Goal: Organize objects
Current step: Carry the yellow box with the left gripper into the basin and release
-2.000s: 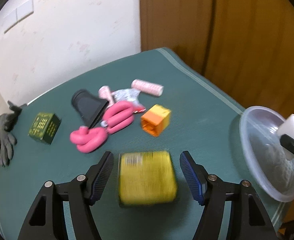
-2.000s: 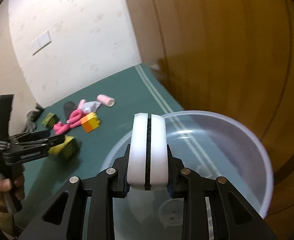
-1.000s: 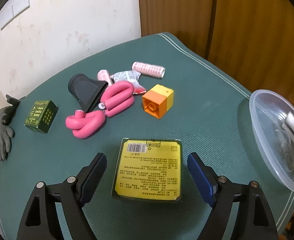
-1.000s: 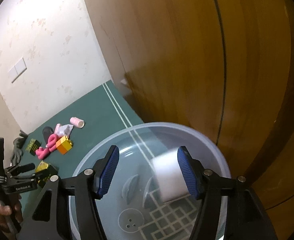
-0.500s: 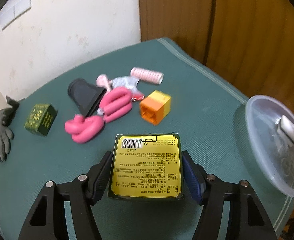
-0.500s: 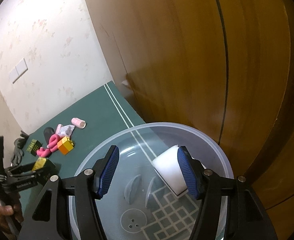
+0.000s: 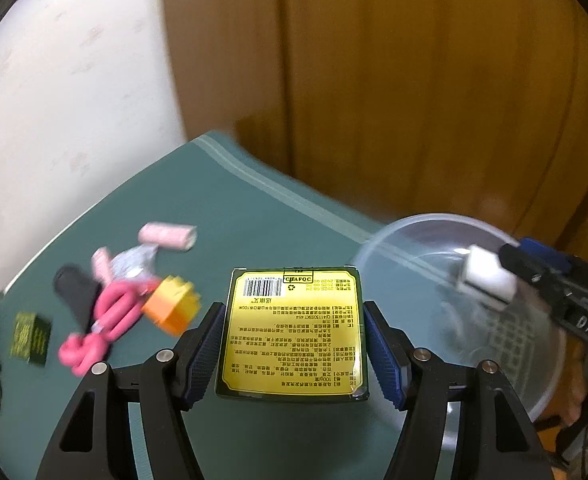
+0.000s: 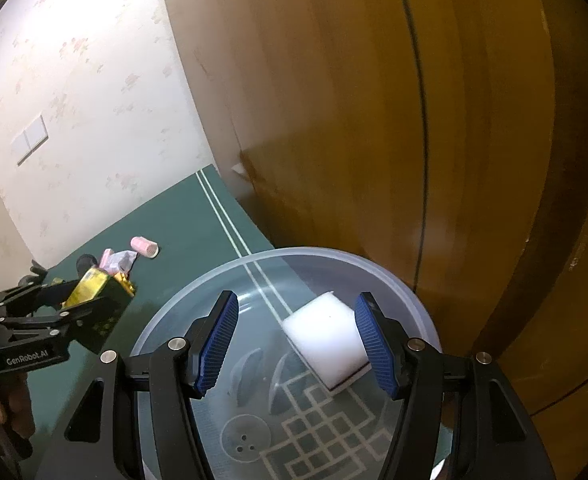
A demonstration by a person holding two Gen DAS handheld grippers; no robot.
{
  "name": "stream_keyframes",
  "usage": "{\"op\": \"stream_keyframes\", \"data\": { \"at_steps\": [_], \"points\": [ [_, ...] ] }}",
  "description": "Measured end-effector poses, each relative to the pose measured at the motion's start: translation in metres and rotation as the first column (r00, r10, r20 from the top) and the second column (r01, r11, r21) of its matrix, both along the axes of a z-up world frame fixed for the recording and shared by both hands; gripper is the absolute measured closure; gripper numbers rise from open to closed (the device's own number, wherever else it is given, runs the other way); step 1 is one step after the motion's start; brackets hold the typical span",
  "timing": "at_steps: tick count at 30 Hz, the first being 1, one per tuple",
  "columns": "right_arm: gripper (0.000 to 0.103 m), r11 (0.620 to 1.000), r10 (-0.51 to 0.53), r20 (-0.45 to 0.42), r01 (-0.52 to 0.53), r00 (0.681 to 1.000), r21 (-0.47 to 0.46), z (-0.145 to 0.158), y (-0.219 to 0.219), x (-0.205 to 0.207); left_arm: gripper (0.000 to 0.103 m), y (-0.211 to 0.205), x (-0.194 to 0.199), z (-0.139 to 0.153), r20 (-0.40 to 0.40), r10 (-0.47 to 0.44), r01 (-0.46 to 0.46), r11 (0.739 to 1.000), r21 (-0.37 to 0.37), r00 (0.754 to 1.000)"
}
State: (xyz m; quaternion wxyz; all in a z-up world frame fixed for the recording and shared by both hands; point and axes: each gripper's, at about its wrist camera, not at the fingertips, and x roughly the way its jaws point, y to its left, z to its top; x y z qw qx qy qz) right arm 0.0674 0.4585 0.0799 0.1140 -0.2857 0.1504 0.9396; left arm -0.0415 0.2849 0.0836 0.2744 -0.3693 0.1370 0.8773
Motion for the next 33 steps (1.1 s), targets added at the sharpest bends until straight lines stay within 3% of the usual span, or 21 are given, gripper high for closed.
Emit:
{"op": "stream_keyframes", "data": {
  "at_steps": [11,13,16,33],
  "points": [
    [0.041,0.999,-0.028,-0.004,0.028,1.000,-0.036,-0.003,0.015,0.005,0.032,0.060,-0.003,-0.006,0.027,-0.170,0.170,0.985,0.009,0.985],
    [0.041,0.999,-0.032,-0.004,0.032,0.999,-0.037,-0.004,0.016,0.006,0.023,0.064,-0.004,-0.005,0.036,-0.193,0.192,0.981,0.021,0.981],
    [0.041,0.998,-0.043,-0.003,0.043,0.999,-0.036,-0.003,0.018,0.006,0.013,0.065,-0.003,-0.002,0.021,-0.188,0.187,0.982,0.038,0.982],
    [0.041,1.000,0.023,0.011,-0.023,1.000,-0.020,0.000,-0.010,0.004,0.012,0.016,-0.006,0.003,-0.032,-0.025,0.026,1.000,0.014,0.999]
  ]
}}
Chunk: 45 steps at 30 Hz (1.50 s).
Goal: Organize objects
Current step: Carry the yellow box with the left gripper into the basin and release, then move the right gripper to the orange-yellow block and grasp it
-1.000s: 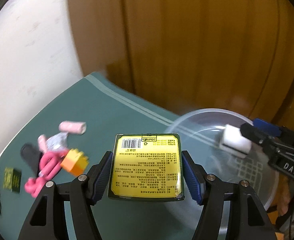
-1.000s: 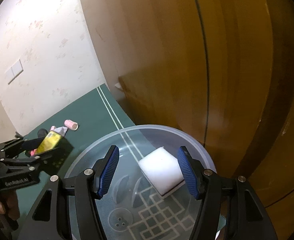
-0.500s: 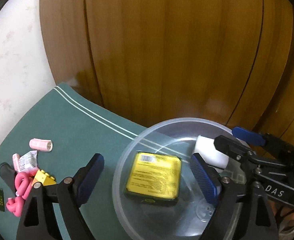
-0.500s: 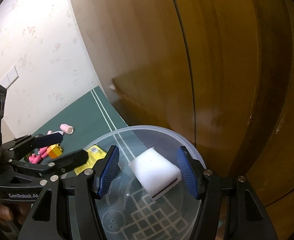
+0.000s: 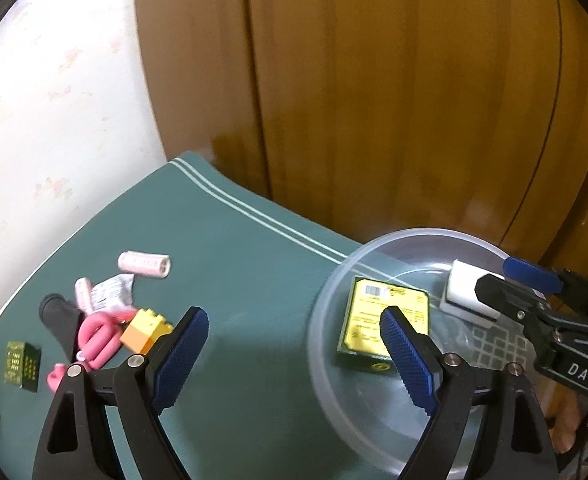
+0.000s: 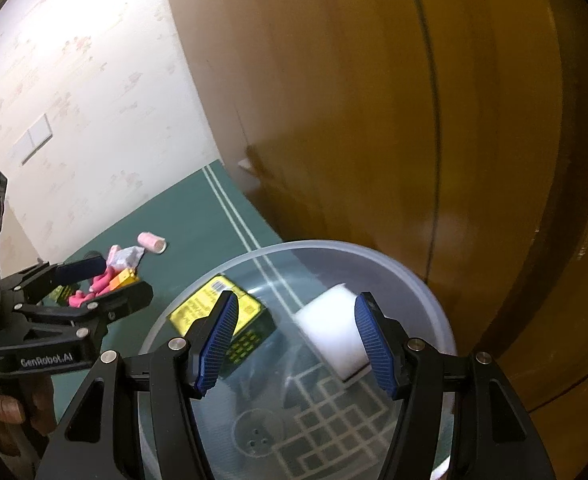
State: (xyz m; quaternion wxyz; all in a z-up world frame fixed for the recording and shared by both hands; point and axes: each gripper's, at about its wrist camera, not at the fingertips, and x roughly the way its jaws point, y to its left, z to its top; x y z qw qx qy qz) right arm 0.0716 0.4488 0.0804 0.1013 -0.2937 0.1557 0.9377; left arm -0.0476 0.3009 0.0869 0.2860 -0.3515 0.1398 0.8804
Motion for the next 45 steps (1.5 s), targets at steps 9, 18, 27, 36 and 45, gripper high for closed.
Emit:
{"op": "stream_keyframes", "data": {
  "at_steps": [9,18,27,36,45],
  "points": [
    [0.039,0.999,0.048,0.000,-0.048,0.999,0.004,0.006,-0.023,-0.006,0.001,-0.027,-0.002,0.002,0.008,0.066,-0.066,0.998,0.020,0.998],
    [0.034,0.991,0.134,-0.012,-0.134,0.991,0.009,0.014,-0.056,-0.030,0.001,-0.073,-0.012,-0.001,0.006,0.158,-0.158,0.987,0.013,0.987],
    [0.033,0.979,0.206,-0.018,-0.206,0.978,0.014,0.021,-0.104,-0.048,0.001,-0.134,-0.023,-0.008,-0.001,0.272,-0.272,0.962,-0.006,0.962],
    [0.033,0.945,0.324,0.010,-0.324,0.946,0.033,0.015,-0.161,-0.082,0.001,-0.189,-0.042,-0.019,0.011,0.381,-0.381,0.924,-0.001,0.924],
    [0.033,0.943,0.332,0.096,-0.330,0.938,-0.040,-0.003,-0.196,-0.121,0.001,-0.211,-0.054,-0.040,0.021,0.419,-0.419,0.908,-0.027,0.908]
  ]
}}
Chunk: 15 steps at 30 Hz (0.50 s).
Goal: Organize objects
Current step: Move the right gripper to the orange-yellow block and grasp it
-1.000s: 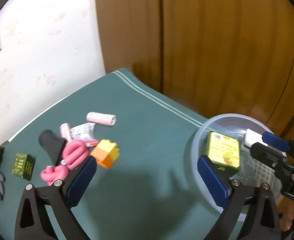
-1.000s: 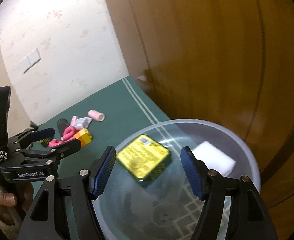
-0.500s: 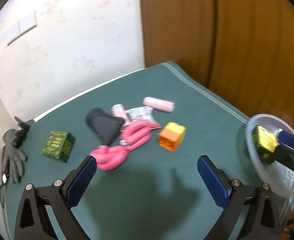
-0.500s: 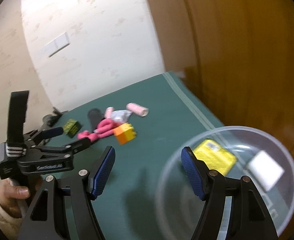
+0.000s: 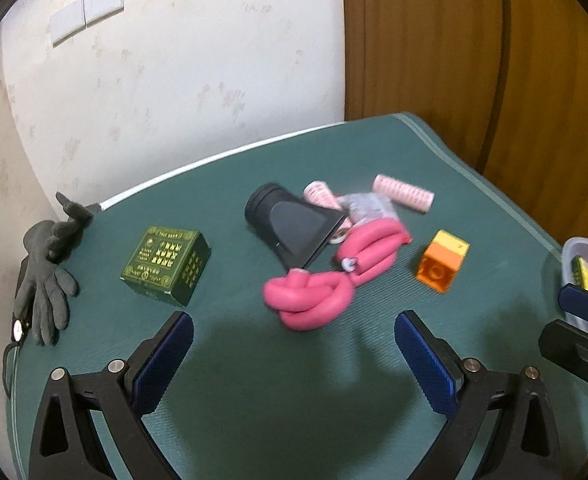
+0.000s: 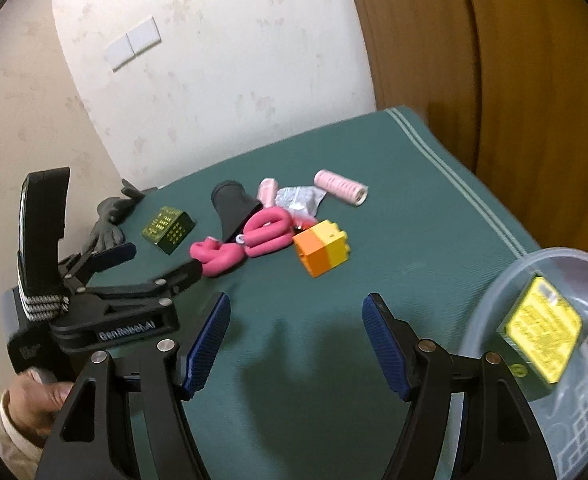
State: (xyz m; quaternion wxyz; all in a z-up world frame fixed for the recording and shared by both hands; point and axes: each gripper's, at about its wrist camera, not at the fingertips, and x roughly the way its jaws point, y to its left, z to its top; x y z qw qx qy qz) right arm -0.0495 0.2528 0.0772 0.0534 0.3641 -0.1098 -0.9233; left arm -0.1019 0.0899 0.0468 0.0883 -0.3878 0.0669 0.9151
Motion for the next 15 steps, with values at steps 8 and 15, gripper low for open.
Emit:
{"op": "stream_keyframes", "data": {
  "at_steps": [8,15],
  "points": [
    [0.033,1.000,-0.028,0.015,0.028,0.999,0.003,-0.023,-0.006,-0.034,0.001,-0.013,-0.014,-0.017,0.049,0.044,-0.044,0.999,-0.007,0.998],
    [0.033,0.999,-0.036,0.052,0.034,0.998,0.035,-0.035,-0.002,-0.062,0.001,-0.012,-0.017,-0.019,0.055,0.047,-0.047,0.999,-0.007,0.997]
  ]
}}
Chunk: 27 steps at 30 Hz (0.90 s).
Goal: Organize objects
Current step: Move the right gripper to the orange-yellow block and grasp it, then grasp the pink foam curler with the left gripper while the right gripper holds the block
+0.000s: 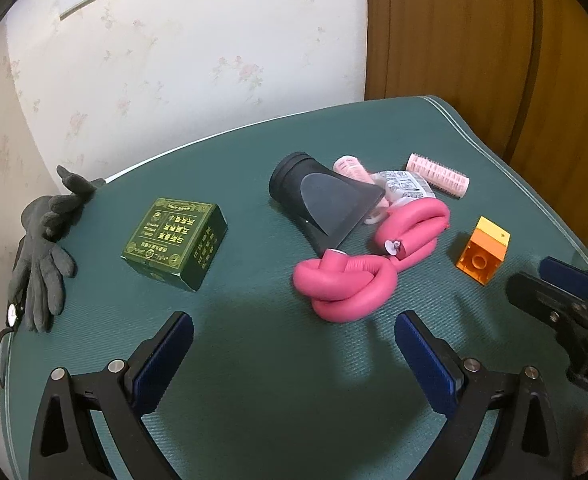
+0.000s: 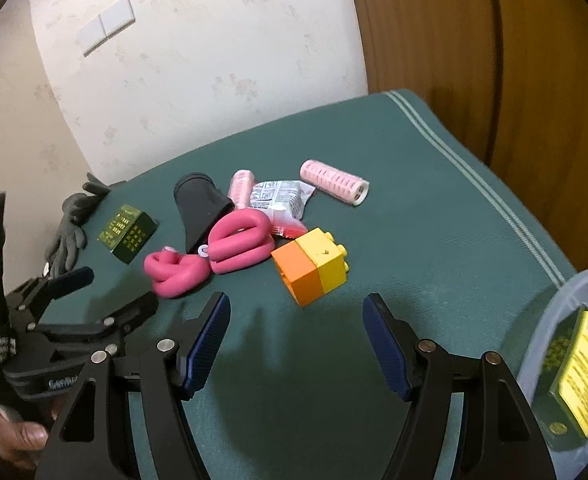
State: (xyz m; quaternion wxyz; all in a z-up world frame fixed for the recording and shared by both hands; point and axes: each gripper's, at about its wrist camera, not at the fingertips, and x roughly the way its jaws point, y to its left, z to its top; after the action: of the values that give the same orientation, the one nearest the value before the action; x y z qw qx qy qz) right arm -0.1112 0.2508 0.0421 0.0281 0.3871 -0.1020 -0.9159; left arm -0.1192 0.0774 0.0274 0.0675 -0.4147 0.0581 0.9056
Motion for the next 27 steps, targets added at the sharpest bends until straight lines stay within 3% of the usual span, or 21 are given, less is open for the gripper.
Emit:
{"op": "stream_keyframes", "data": {
  "at_steps": [17,19,21,27],
  "points": [
    [0.034,0.999,0.010,0.070,-0.013,0.998,0.034,-0.020,0.000,-0.050,0.001,0.000,-0.006,-0.006,0.014,-0.002,0.003,1.000,-0.004,1.000],
    [0.051,0.999,0.016,0.080,-0.019,0.997,0.032,-0.023,0.001,-0.052,0.001,0.001,-0.008,-0.006,0.017,-0.003,0.003,1.000,-0.004,1.000],
    [0.057,0.999,0.023,0.096,-0.025,0.995,0.027,-0.027,0.002,-0.053,0.001,0.002,-0.010,-0.007,0.019,-0.003,0.003,1.000,-0.007,1.000],
    [0.057,0.999,0.034,0.085,-0.036,0.996,0.016,-0.026,0.002,-0.048,0.001,0.015,-0.016,-0.008,0.022,-0.015,0.016,1.000,-0.027,1.000]
  ]
}}
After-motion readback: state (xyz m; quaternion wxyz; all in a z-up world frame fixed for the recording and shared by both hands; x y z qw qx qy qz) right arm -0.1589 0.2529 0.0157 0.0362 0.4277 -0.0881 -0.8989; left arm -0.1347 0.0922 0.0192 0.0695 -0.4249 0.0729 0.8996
